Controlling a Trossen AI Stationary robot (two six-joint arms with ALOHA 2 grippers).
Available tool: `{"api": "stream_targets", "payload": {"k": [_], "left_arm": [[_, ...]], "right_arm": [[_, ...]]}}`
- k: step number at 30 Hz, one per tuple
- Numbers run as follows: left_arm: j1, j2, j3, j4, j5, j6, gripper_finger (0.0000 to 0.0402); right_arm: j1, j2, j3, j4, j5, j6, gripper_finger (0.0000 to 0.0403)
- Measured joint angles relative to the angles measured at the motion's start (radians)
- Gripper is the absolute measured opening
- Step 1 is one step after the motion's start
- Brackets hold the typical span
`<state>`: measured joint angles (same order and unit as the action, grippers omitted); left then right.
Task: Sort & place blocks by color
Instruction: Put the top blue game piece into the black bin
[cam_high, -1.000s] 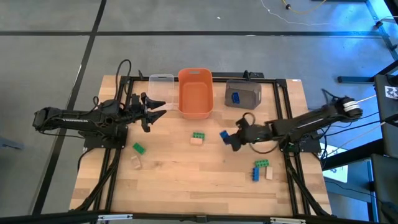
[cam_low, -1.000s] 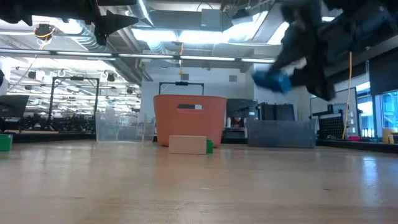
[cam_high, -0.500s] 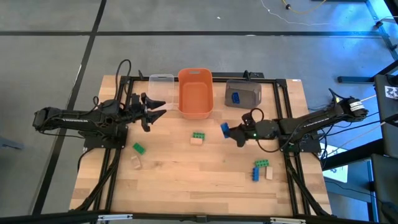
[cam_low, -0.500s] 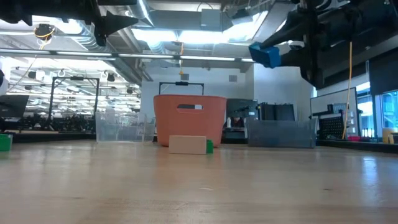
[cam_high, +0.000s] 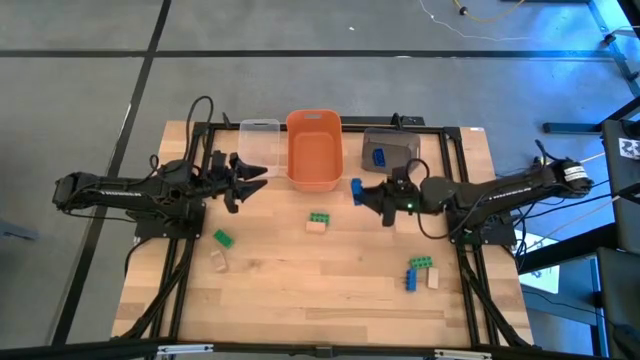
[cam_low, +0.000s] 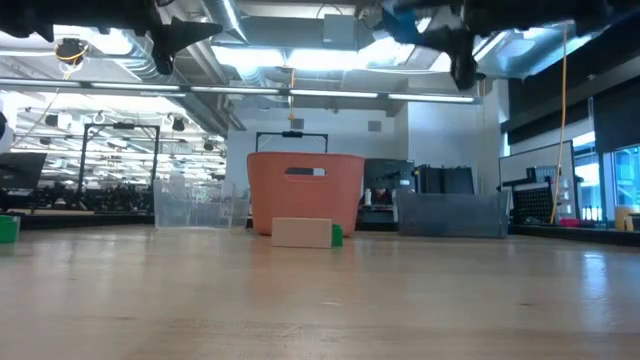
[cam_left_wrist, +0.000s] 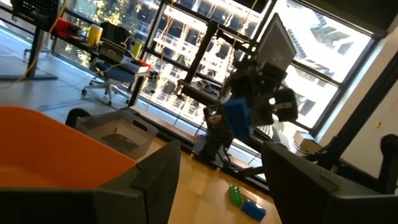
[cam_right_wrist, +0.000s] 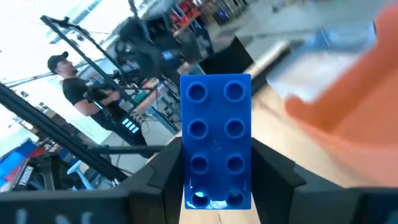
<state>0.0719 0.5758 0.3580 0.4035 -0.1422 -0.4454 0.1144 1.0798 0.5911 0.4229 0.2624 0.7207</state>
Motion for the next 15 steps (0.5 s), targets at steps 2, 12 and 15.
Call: {"api": "stream_targets", "payload": {"k": [2, 12, 15], "left_arm": [[0.0, 0.0, 0.0, 0.0, -0.001, 0.0, 0.0217], [0.0, 0.0, 0.0, 0.0, -0.002, 0.001, 0.0217], [0.0, 0.0, 0.0, 0.0, -0.002, 0.001, 0.0217]], "right_arm": [[-0.024, 0.0, 0.038, -0.002, -0.003, -0.064, 0.014], [-0.148, 0.0, 0.161, -0.001, -0.067, -0.23, 0.014], [-0.153, 0.0, 0.162, -0.002, -0.088, -0.231, 0.014]]}}
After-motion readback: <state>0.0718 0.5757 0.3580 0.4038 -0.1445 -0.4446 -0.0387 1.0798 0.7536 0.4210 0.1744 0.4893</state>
